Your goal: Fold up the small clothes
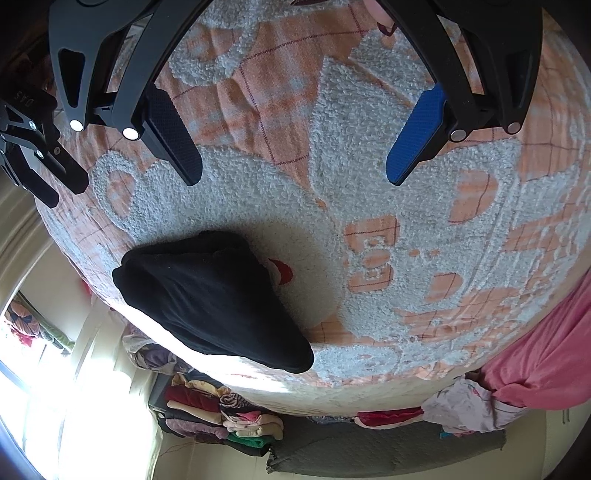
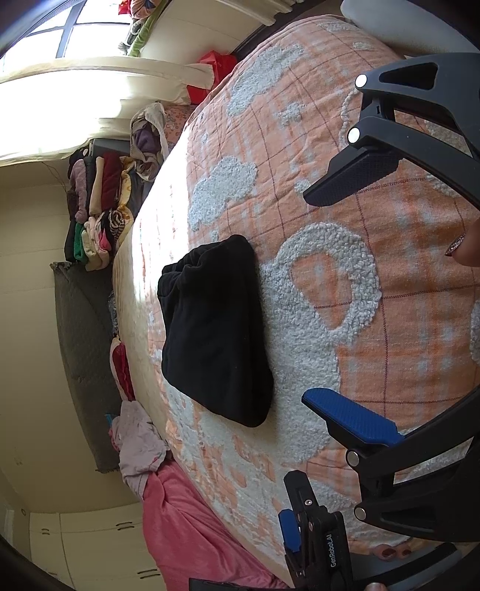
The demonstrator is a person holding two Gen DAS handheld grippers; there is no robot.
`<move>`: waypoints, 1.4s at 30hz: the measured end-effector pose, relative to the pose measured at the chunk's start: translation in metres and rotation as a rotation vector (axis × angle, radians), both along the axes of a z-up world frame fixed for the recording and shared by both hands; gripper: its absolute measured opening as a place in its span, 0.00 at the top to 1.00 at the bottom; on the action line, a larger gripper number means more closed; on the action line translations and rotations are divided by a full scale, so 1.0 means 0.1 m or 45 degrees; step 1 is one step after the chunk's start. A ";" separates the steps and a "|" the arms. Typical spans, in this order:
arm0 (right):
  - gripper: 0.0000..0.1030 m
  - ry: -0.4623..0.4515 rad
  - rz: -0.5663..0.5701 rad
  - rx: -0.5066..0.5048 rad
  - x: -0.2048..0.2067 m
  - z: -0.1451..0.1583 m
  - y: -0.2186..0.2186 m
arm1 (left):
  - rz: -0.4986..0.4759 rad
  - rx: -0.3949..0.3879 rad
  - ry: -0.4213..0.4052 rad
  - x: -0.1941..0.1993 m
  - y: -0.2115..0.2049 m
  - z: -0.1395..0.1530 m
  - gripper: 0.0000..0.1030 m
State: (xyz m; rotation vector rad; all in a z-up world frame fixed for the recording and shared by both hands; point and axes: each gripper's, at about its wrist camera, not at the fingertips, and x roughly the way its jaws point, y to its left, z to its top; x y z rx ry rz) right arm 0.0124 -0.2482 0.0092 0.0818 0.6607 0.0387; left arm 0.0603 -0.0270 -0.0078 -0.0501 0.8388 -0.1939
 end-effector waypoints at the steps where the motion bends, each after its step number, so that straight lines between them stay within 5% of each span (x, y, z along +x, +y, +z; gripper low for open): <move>1: 0.05 0.000 0.002 0.002 0.00 0.00 0.00 | 0.001 0.001 0.000 0.00 0.00 0.00 0.09; 42: 0.05 0.015 -0.003 0.013 -0.01 -0.02 0.03 | 0.014 0.014 -0.007 0.00 0.01 0.03 0.09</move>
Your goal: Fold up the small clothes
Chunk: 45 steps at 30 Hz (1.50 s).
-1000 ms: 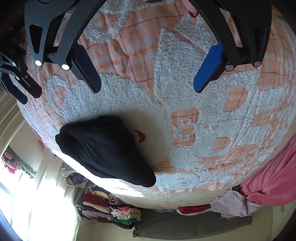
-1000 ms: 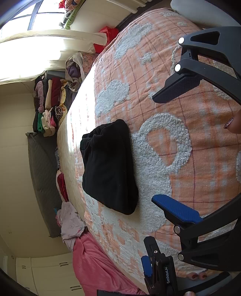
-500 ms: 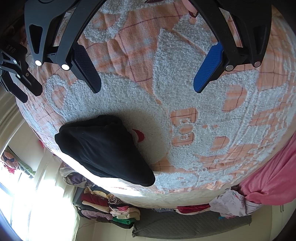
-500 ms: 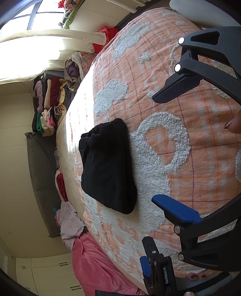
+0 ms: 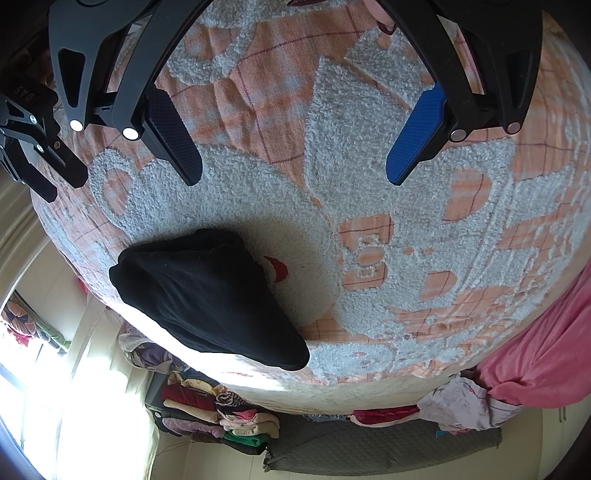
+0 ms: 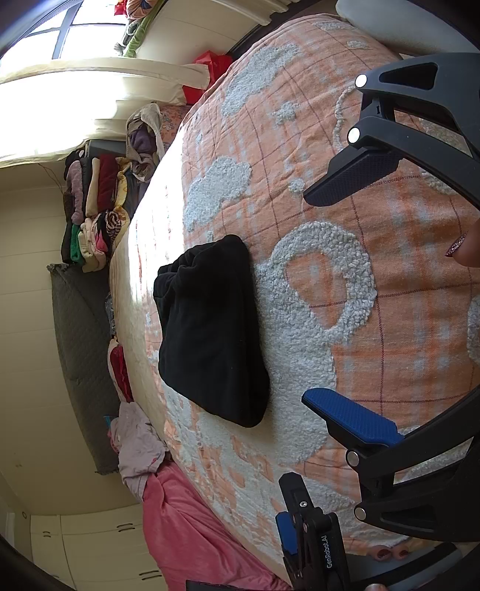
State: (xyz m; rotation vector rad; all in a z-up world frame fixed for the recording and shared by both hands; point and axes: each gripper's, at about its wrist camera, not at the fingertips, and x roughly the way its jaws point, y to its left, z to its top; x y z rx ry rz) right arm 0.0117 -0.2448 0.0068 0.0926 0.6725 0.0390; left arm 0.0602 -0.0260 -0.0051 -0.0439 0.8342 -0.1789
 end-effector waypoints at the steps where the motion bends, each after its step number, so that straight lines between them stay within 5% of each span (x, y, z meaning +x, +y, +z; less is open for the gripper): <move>1: 0.05 0.001 0.001 -0.001 0.00 0.00 0.01 | 0.000 0.000 0.000 0.00 0.00 0.00 0.09; 45: 0.05 0.007 -0.054 -0.005 -0.02 0.00 -0.07 | 0.010 0.039 -0.028 -0.04 -0.05 0.05 0.09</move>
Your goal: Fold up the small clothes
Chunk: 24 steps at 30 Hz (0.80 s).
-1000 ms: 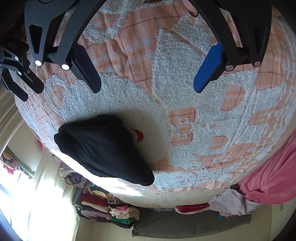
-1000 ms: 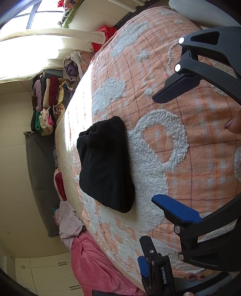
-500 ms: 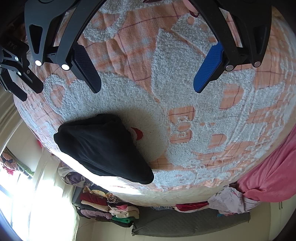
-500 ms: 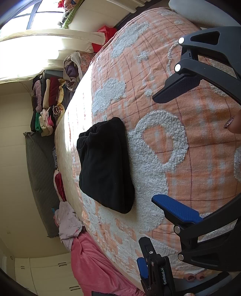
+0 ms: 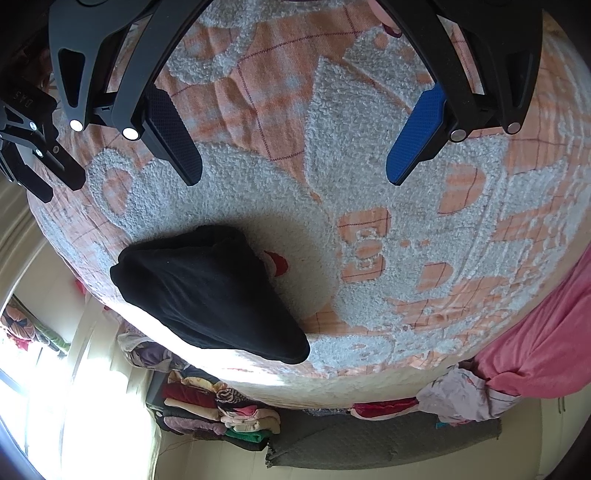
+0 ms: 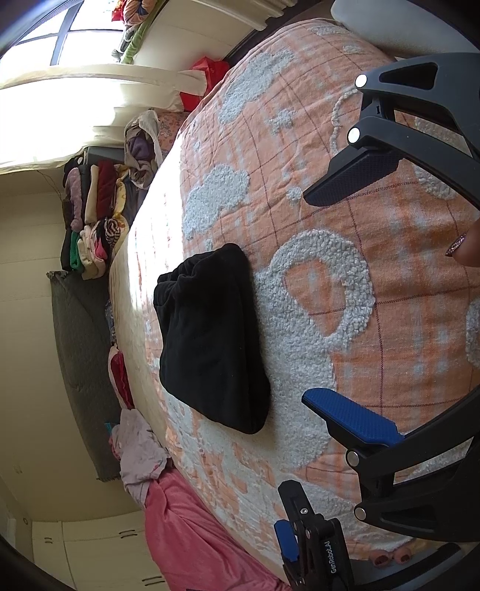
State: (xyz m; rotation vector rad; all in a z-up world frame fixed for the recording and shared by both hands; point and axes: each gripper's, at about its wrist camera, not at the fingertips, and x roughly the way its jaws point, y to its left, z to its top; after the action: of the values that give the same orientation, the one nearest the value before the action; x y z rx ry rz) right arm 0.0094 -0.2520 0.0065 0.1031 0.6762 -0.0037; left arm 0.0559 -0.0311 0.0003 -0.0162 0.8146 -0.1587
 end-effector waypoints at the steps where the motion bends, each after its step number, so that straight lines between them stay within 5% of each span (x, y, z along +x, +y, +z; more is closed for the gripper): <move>1: 0.05 0.005 -0.015 0.006 -0.01 0.00 -0.03 | 0.017 0.014 0.001 0.00 0.01 0.00 0.09; 7: 0.05 0.012 -0.216 0.014 -0.19 0.00 -0.53 | 0.065 -0.082 0.002 0.04 0.26 0.11 0.09; 12: 0.05 0.073 -0.599 -0.008 -0.53 -0.10 -1.61 | 0.314 -0.172 0.039 0.37 1.25 0.36 0.09; 19: 0.04 0.309 -1.218 -0.148 -1.13 -0.50 -3.65 | 0.849 0.070 0.032 0.80 3.35 0.50 0.09; 23: 0.04 0.484 -1.404 -0.010 -1.33 -0.91 -4.40 | 1.035 0.188 0.166 1.06 4.43 0.18 0.09; 24: 0.04 0.419 -1.426 0.060 -1.39 -0.96 -4.47 | 1.041 0.179 0.202 1.10 4.61 0.08 0.09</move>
State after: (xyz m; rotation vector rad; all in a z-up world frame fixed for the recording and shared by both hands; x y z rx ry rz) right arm -0.1300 -0.6986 -0.0897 0.5236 0.8720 -1.1000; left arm 0.1656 0.4296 0.0085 -0.2280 0.9177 0.6782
